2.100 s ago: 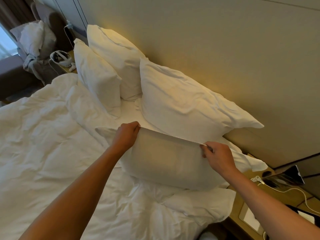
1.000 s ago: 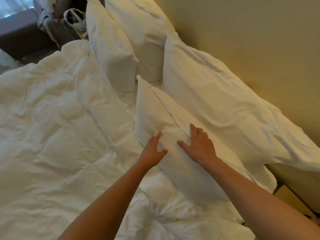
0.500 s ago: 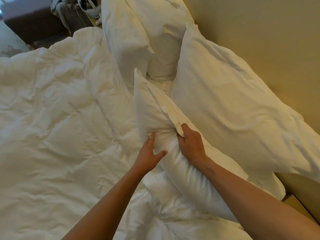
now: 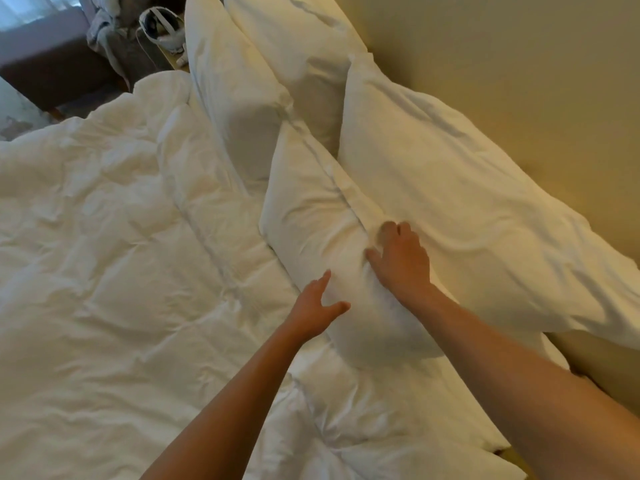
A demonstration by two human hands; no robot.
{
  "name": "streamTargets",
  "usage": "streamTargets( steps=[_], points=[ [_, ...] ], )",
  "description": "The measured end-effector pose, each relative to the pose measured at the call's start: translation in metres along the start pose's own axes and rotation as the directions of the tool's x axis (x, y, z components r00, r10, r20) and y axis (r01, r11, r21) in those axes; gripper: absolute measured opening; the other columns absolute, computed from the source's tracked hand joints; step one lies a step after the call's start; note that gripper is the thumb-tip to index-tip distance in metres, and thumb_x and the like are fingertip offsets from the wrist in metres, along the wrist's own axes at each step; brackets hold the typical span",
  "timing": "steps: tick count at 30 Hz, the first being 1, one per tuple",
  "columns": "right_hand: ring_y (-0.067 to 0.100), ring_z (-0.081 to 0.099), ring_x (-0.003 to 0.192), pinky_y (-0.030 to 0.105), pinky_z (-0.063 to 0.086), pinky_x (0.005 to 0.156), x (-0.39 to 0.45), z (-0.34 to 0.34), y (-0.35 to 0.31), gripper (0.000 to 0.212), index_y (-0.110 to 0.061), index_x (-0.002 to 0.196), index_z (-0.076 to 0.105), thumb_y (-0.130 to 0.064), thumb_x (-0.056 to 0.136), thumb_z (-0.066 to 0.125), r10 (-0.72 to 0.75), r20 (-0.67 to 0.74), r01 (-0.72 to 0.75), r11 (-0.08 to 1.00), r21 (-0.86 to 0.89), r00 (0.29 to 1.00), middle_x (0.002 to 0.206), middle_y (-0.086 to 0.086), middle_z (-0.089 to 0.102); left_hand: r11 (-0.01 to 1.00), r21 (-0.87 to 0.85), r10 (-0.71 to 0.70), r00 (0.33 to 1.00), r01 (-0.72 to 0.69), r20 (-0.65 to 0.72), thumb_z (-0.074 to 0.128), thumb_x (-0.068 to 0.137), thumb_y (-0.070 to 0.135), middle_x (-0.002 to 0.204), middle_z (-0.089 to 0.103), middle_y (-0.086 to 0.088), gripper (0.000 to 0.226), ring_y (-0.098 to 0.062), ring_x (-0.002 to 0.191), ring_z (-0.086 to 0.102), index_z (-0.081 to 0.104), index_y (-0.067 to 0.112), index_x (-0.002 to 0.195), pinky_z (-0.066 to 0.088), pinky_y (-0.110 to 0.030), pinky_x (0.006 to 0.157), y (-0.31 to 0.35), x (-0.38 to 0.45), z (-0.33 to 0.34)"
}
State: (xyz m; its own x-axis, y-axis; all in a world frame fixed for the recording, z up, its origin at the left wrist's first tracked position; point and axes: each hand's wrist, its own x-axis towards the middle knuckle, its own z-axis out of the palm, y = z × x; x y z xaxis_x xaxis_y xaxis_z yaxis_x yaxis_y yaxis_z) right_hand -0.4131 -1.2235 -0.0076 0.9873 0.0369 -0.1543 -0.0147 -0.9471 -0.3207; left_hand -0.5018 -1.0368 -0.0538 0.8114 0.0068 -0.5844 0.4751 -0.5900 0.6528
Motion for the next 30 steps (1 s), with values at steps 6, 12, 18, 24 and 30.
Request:
streamTargets(
  steps=[6, 12, 18, 24, 30],
  points=[
    [0.035, 0.061, 0.096, 0.043, 0.048, 0.071, -0.05, 0.036, 0.041, 0.051, -0.012, 0.119, 0.058, -0.058, 0.103, 0.045, 0.058, -0.051, -0.067, 0.979, -0.195, 0.997, 0.109, 0.011, 0.062, 1.0, 0.002, -0.014, 0.999, 0.014, 0.032, 0.071, 0.086, 0.054, 0.168, 0.022, -0.004, 0.1, -0.031, 0.147, 0.037, 0.007, 0.039, 0.161, 0.038, -0.05, 0.118, -0.009, 0.001, 0.023],
    [0.037, 0.067, 0.08, 0.039, 0.039, 0.06, -0.041, 0.038, 0.046, 0.026, -0.016, 0.128, 0.049, -0.031, 0.11, 0.039, 0.002, 0.092, 0.005, 0.997, -0.081, 0.996, 0.097, 0.012, 0.071, 0.999, -0.031, -0.034, 0.999, 0.034, 0.022, 0.073, 0.084, 0.055, 0.167, 0.024, -0.003, 0.108, -0.03, 0.146, 0.038, 0.001, 0.038, 0.162, 0.039, -0.049, 0.117, -0.005, -0.004, 0.03],
    [0.04, 0.062, 0.07, 0.037, 0.033, 0.059, -0.058, 0.001, 0.066, 0.028, -0.007, 0.106, 0.056, -0.032, 0.109, 0.044, 0.004, -0.072, 0.005, 0.991, 0.134, 0.997, 0.082, 0.018, 0.069, 0.995, -0.094, 0.01, 0.998, -0.015, -0.055, 0.068, 0.075, 0.075, 0.171, 0.01, -0.005, 0.116, -0.028, 0.154, 0.024, -0.012, 0.051, 0.156, 0.031, -0.045, 0.121, 0.017, -0.001, 0.04],
    [0.04, 0.062, 0.077, 0.038, 0.034, 0.061, -0.055, 0.006, 0.091, 0.03, -0.012, 0.103, 0.055, -0.037, 0.108, 0.042, 0.073, 0.032, -0.076, 0.989, 0.123, 0.997, 0.087, 0.016, 0.069, 0.973, -0.218, -0.115, 0.981, 0.08, -0.156, 0.066, 0.067, 0.084, 0.169, 0.011, -0.011, 0.119, -0.033, 0.151, 0.028, -0.013, 0.057, 0.152, 0.035, -0.048, 0.117, 0.033, 0.013, 0.066],
    [0.033, 0.05, 0.073, 0.038, 0.033, 0.062, -0.048, 0.005, 0.096, 0.033, -0.021, 0.084, 0.043, -0.042, 0.108, 0.041, 0.088, 0.121, -0.114, 0.965, 0.235, 0.989, 0.081, 0.008, 0.063, 0.972, -0.227, -0.103, 0.982, 0.064, -0.162, 0.068, 0.061, 0.086, 0.168, 0.014, -0.007, 0.126, -0.031, 0.15, 0.031, -0.009, 0.054, 0.155, 0.039, -0.052, 0.116, 0.03, 0.024, 0.065]
  ],
)
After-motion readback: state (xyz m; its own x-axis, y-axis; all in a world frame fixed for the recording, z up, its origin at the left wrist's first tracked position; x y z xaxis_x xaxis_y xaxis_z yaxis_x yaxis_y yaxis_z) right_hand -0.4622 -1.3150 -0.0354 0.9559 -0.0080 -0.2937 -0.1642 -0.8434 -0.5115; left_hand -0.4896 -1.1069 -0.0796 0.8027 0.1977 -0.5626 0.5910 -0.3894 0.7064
